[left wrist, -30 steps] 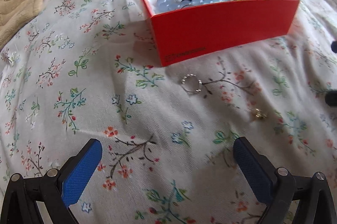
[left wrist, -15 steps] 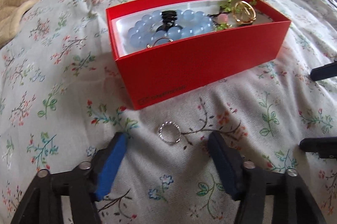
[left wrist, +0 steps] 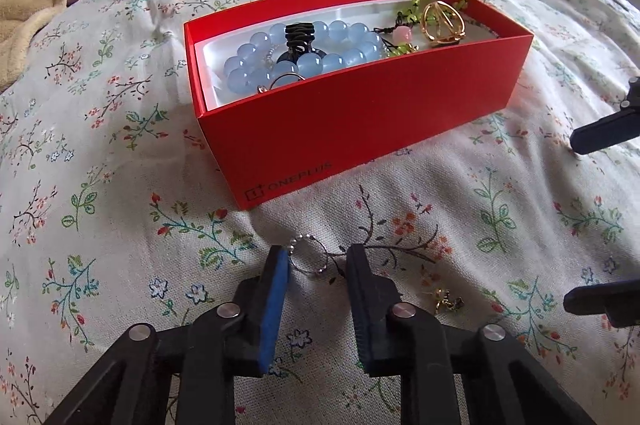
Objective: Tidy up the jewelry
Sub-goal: 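Grasp the silver ring with the left tool while the right tool grasps the gold earring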
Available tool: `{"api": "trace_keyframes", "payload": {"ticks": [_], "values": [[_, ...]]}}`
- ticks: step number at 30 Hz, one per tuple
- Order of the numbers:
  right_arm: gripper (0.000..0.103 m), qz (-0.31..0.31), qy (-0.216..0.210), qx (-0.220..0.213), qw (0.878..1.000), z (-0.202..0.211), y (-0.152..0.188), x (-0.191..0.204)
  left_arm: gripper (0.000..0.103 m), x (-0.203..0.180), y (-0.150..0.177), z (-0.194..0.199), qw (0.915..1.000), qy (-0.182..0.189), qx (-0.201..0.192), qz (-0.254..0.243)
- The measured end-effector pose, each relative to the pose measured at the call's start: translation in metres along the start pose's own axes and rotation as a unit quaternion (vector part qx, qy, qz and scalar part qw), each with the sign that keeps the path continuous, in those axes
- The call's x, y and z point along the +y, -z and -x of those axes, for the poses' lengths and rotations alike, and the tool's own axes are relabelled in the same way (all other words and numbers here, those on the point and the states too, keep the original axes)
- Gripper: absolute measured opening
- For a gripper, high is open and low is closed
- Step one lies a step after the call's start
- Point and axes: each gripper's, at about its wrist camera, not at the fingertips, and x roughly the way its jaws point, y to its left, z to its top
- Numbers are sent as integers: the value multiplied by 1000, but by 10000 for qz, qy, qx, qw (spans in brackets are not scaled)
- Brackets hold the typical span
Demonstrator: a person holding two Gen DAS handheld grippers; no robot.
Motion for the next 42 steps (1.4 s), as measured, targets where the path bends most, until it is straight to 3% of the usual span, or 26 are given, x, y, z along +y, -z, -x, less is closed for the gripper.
{"api": "trace_keyframes", "payload": {"ticks": [3,13,27,34,42], "values": [[103,-60,-154,-76,9998,1,-5,5,13,-1,0,0,10000,-8,16,3],[101,407,-460,-327,9976,1,-18,35,13,7,7,12,9999,-77,142,17],[47,885,-689,-568,9921,-16,-37,71,13,20,23,29,9989,-241,403,35],[40,921,-673,-454,9924,-26,-37,69,13,25,28,31,9988,-215,439,82],[14,694,-608,-418,9949,-27,-36,61,13,25,28,31,9985,-238,467,131]]}}
